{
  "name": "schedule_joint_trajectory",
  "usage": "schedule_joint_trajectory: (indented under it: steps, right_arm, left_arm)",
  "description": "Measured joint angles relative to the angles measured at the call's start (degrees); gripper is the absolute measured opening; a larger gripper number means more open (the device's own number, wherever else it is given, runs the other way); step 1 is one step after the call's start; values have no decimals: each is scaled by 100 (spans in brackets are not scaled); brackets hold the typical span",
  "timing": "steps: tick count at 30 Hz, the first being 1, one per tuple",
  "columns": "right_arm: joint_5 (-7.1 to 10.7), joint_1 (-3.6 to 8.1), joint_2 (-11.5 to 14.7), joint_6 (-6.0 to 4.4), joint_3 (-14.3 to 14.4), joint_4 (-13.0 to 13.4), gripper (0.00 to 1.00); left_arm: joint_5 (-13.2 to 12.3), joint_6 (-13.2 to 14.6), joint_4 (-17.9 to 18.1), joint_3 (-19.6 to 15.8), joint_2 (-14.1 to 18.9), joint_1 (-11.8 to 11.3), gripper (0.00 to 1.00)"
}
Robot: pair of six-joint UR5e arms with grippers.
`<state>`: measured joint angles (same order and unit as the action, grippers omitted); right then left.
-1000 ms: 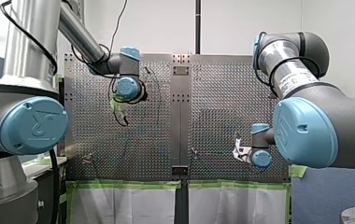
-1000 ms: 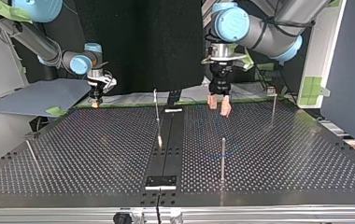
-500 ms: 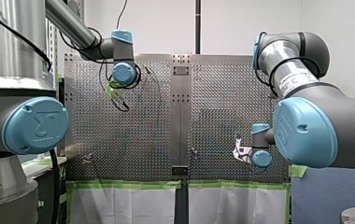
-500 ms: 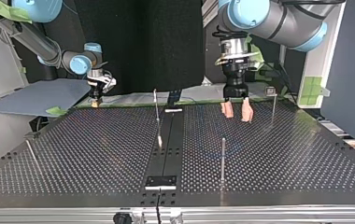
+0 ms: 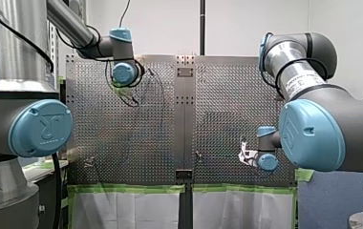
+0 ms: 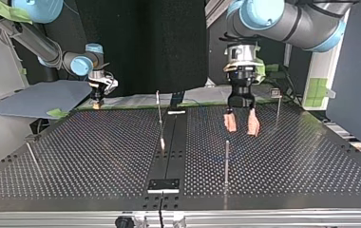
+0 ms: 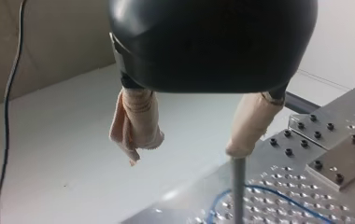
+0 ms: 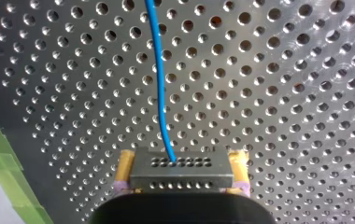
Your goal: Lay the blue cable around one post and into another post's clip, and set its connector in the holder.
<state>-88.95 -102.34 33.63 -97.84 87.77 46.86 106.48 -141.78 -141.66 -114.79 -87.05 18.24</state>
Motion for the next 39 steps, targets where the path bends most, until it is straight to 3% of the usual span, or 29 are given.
schedule_joint_trajectory:
  steps: [10, 17, 25, 32, 39]
  right_arm:
    - [0, 5, 0, 0, 0, 7, 0]
    - [0, 8, 0, 0, 0, 16, 0]
    - [0, 8, 0, -8, -2, 25, 0]
    - [0, 9, 0, -9, -16, 16, 0]
    - [8, 8, 0, -9, -17, 23, 0]
  left_arm:
    - [-518, -244, 190, 67, -520, -238, 100]
    - [-596, -286, 193, 146, -579, -459, 100]
    - [-868, -299, 204, 177, -595, -818, 100]
    - [-1030, -300, 139, 388, -821, -857, 100]
    - [-1027, -304, 121, 486, -885, -878, 100]
